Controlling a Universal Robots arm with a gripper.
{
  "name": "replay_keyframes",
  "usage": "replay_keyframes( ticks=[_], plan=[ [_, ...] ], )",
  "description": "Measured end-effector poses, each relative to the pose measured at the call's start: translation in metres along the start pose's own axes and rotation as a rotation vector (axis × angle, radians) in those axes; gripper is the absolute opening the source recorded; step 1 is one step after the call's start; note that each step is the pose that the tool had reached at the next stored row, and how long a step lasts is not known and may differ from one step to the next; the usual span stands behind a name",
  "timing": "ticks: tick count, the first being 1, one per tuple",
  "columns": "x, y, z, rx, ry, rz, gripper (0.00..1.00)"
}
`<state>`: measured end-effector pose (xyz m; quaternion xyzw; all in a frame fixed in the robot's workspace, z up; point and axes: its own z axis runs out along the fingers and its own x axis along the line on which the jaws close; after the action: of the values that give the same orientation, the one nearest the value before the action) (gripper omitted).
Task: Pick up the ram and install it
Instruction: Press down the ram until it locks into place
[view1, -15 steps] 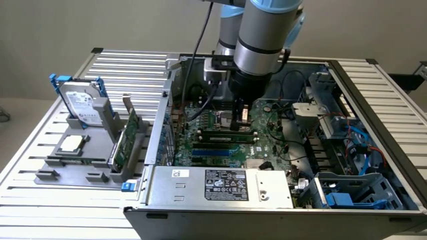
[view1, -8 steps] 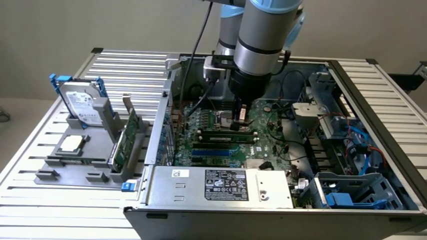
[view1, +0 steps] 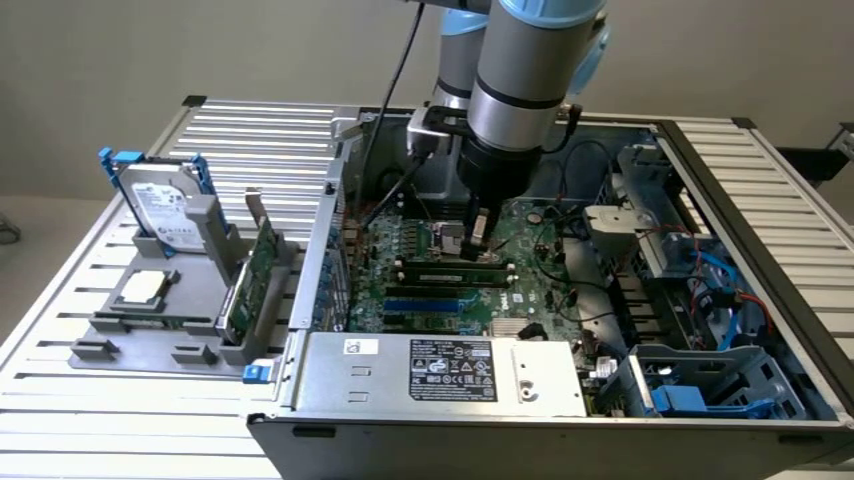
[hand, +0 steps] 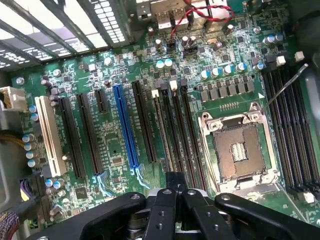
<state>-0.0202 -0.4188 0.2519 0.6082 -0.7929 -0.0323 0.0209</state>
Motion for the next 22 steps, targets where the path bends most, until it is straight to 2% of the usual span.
replay_keyframes(
  ticks=[14,15,22],
  plan=[
    [0.0000,0.0001,-0.0014,0.0013,-0.0167,0.216,0.11],
    [0.0000,0.0001,-0.0017,0.0015,-0.0190,0.246,0.11],
    [0.0000,0.0002,-0.0029,0.0022,-0.0275,0.356,0.11]
  ],
)
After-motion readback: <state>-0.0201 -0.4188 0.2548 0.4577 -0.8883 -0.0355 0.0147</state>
